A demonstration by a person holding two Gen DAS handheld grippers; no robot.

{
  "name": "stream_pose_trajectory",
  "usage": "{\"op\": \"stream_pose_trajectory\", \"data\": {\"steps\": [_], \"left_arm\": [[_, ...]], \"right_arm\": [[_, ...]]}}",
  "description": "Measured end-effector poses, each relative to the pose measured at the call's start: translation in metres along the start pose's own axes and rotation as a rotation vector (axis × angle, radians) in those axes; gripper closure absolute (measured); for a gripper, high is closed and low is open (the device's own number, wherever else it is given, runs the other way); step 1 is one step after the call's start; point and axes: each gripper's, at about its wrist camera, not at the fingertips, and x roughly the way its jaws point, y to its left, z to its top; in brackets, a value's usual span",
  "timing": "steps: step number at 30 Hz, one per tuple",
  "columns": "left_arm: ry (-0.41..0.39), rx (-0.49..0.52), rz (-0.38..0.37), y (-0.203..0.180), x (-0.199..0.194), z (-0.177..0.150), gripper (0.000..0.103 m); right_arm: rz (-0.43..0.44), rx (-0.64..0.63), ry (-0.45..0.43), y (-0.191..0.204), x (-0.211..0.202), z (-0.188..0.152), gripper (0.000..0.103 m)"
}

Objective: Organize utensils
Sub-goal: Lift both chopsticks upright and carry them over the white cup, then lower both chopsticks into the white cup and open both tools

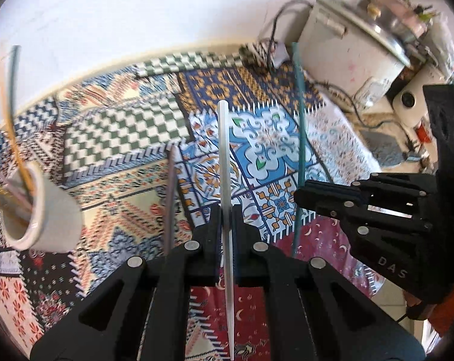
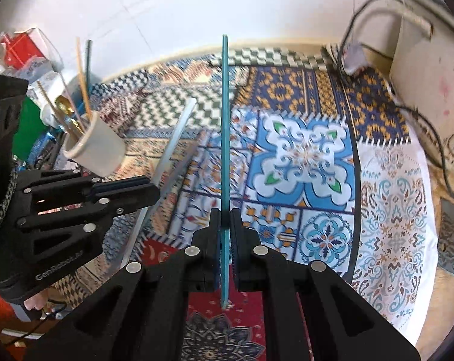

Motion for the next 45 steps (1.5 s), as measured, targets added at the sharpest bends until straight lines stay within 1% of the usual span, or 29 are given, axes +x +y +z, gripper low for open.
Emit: {"op": "stream_pose_trajectory", "data": {"steps": [5,16,20,23,28,31,36,42,45], "left_arm": [[-0.102,-0.041,0.027,0.023,-0.042,-0.006,0.099],[-0.318,-0.114,0.093,0.083,-0.127,-0.004,0.099],[-0.384,-0.152,0.114,0.107,-0.151,-0.003,0.099],[-0.429,-0.171,0.148,0.125,-0.168,-0.003,0.099],[-0.491,-0.204,0.181,0.151,-0.188,-0.001,0.099],[-0.537,-0.224,0.206,0.163,-0.198,0.000,0.099],[-0.619,-0.260,0.223,0.181,-0.208,0.006,0.099],[-0.657,-0.291,0.245,0.197,-0.199,0.018,0.099],[-0.673,-0.295,0.293,0.200,-0.186,0.023,0.099]], "right_arm": [[0.017,-0.019,-0.060,0.028,-0.017,0.009,0.098],[0.059,-0.068,-0.194,0.087,-0.044,0.038,0.098],[0.074,-0.094,-0.235,0.111,-0.050,0.049,0.098],[0.089,-0.110,-0.264,0.127,-0.055,0.057,0.098],[0.112,-0.140,-0.303,0.151,-0.060,0.071,0.098],[0.125,-0.156,-0.315,0.160,-0.060,0.077,0.098],[0.142,-0.188,-0.322,0.179,-0.056,0.085,0.098],[0.156,-0.218,-0.309,0.196,-0.042,0.090,0.098],[0.154,-0.219,-0.292,0.198,-0.032,0.093,0.098]]}}
